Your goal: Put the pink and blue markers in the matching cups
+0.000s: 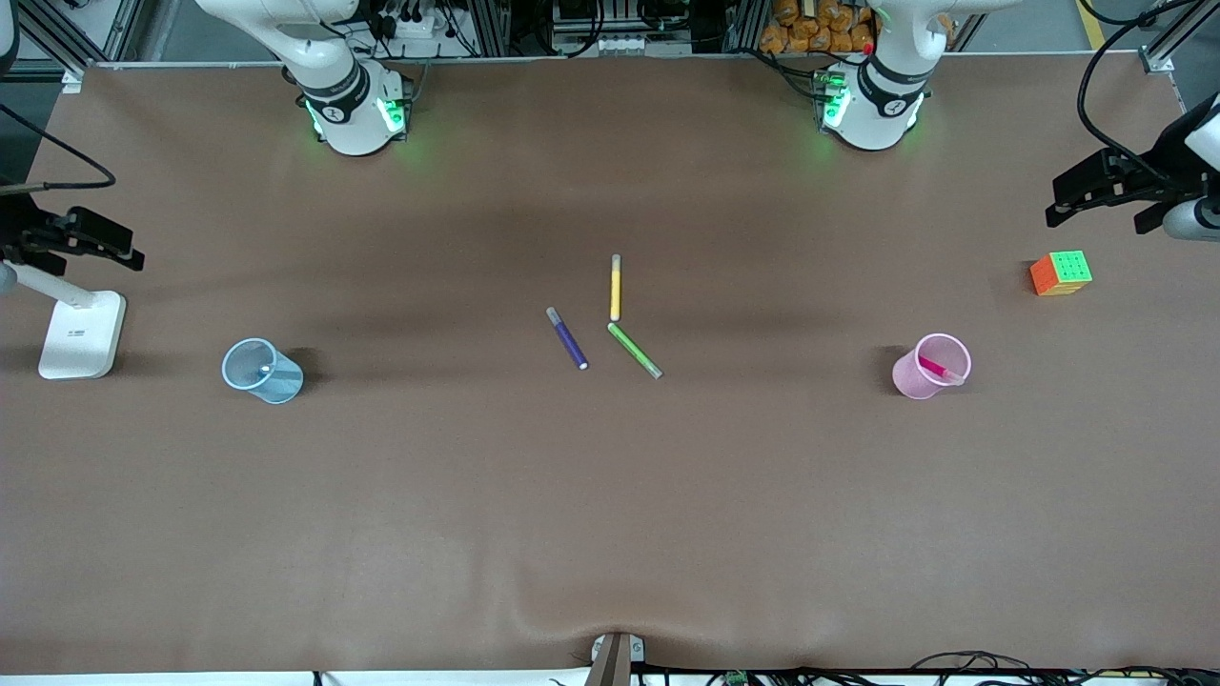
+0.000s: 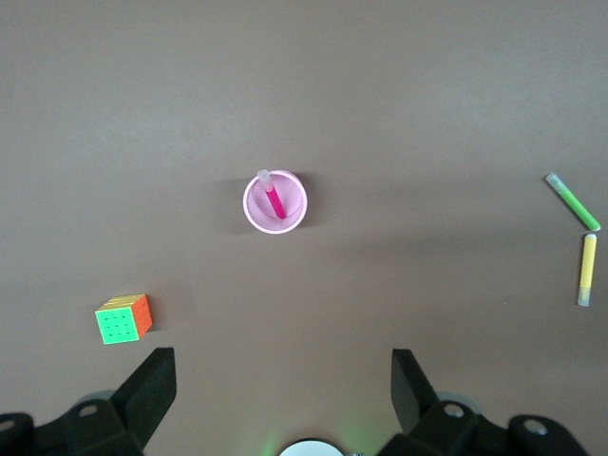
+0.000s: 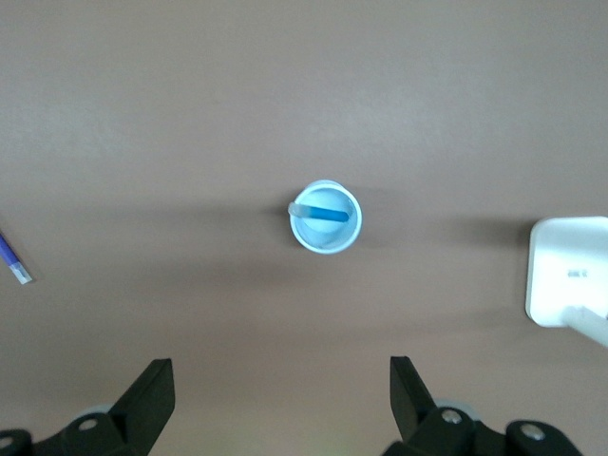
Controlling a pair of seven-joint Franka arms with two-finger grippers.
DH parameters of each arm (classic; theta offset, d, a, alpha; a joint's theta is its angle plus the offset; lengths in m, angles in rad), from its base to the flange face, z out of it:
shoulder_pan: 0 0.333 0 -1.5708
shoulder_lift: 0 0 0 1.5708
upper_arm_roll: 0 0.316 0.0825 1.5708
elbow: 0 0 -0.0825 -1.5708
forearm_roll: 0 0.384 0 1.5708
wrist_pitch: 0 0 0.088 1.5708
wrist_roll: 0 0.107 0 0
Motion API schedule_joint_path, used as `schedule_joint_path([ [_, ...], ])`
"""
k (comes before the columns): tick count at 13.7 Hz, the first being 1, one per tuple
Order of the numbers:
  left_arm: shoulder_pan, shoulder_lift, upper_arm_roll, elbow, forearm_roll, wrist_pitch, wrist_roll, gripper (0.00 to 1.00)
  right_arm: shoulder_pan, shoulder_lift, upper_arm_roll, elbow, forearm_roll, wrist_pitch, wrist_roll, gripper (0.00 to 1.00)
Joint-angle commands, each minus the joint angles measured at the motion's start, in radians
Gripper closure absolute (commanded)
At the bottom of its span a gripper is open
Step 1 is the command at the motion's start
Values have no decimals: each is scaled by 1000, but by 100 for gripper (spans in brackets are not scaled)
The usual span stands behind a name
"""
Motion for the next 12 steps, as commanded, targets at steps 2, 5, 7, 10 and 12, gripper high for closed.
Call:
schedule_joint_path([
  [2, -6, 6, -9, 24, 27, -15, -6, 0, -19, -19, 33, 11, -21, -83, 153, 0],
  [5, -5, 6, -9, 24, 26, -15, -5, 0, -17, -26, 35, 11, -21, -75, 151, 0],
  [7, -3, 6, -9, 24, 23, -15, -5, 0, -16, -26, 35, 18, -21, -71, 149, 0],
  [10, 0, 8, -9, 24, 15, -15, -5, 0, -16, -26, 35, 20, -21, -67, 143, 0],
  [12, 1, 6, -9, 24, 13, -15, -3, 0, -17, -26, 33, 20, -14, -69, 143, 0],
])
